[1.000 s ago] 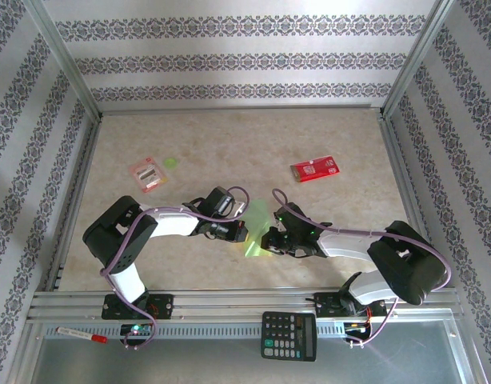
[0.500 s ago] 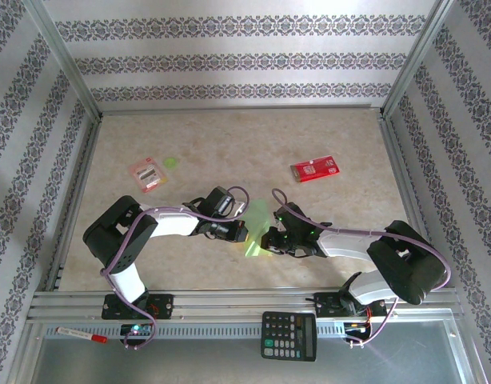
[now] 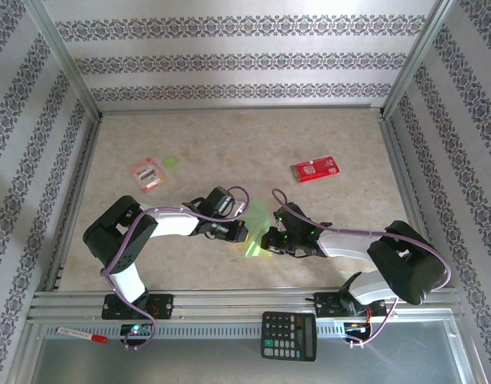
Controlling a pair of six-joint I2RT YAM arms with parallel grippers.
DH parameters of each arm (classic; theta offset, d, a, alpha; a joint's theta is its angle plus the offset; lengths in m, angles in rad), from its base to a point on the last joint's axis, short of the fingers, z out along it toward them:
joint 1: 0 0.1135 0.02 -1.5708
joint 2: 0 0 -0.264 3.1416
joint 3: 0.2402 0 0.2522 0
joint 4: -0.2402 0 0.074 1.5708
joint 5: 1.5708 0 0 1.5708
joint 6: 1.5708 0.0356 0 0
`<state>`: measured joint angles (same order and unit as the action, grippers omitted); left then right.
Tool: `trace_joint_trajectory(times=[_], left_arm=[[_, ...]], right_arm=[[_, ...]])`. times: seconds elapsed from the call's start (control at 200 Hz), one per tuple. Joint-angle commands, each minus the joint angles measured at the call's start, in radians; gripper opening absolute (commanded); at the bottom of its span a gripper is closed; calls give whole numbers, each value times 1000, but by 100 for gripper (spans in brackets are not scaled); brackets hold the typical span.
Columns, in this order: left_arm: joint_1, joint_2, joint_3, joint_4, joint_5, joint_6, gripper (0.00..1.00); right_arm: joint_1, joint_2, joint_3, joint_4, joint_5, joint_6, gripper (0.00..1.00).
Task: Fold a paper plane with a square sheet of paper (pick it up from the middle)
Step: Fold the triangle at the bottom-center of the table.
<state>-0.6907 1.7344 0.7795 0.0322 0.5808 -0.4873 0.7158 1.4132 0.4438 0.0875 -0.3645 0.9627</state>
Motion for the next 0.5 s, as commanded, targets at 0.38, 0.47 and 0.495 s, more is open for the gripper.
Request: trace_joint_trajectory(times=[0.38, 0.47, 0.495], left_arm=[[16, -36, 6, -48, 27, -10, 0], [16, -29, 9, -40, 31, -17, 0], [16, -29, 9, -38, 33, -17, 0]], right_arm=[[-13, -19, -7, -77, 30, -36, 7], [-15, -18, -6, -75, 30, -35, 7], [-15, -16, -6, -75, 29, -35, 7]])
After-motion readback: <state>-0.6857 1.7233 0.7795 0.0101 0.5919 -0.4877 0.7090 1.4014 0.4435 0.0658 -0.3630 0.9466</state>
